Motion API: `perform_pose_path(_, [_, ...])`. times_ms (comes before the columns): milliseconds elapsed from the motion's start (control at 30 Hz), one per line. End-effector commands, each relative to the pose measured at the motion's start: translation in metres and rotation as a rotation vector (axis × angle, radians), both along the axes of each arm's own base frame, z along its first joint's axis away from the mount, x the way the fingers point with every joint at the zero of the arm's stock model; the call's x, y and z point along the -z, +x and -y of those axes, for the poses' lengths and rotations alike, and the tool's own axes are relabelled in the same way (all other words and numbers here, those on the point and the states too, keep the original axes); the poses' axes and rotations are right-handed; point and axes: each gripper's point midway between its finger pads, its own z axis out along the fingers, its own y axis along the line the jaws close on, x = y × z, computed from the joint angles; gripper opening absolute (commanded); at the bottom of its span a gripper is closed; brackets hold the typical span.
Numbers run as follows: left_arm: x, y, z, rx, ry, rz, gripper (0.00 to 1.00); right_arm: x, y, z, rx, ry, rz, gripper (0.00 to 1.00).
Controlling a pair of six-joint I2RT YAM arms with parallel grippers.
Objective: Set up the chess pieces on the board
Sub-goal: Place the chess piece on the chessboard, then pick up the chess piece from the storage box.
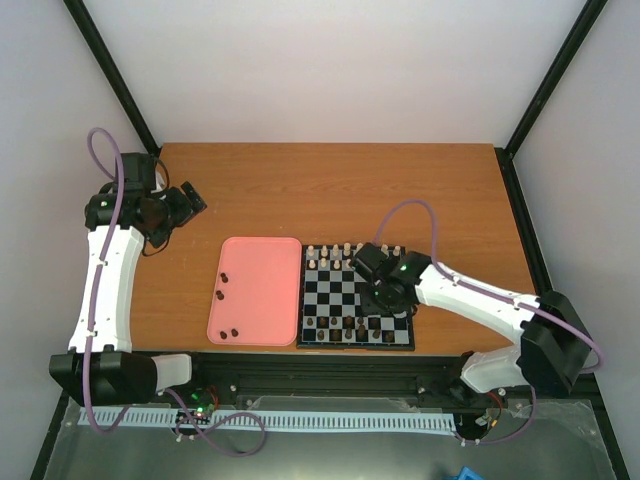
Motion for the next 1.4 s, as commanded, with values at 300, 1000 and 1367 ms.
perform_pose_path(300, [-0.014,0.004,0.002,0.011,-0.002,0.049,1.00,-0.077,0.049,-0.111,-0.220,0.138,0.185,0.52])
perform_pose_path(1000, [-0.029,0.002,0.008,0.024,-0.025,0.093,1.00,-0.010,-0.055,-0.338,-0.828,0.265,-0.025,0.55])
perform_pose_path(1367, [-0.027,-0.002,0.008,0.024,-0.026,0.093,1.00,0.021,-0.050,-0.328,-0.790,0.175,-0.056,0.52])
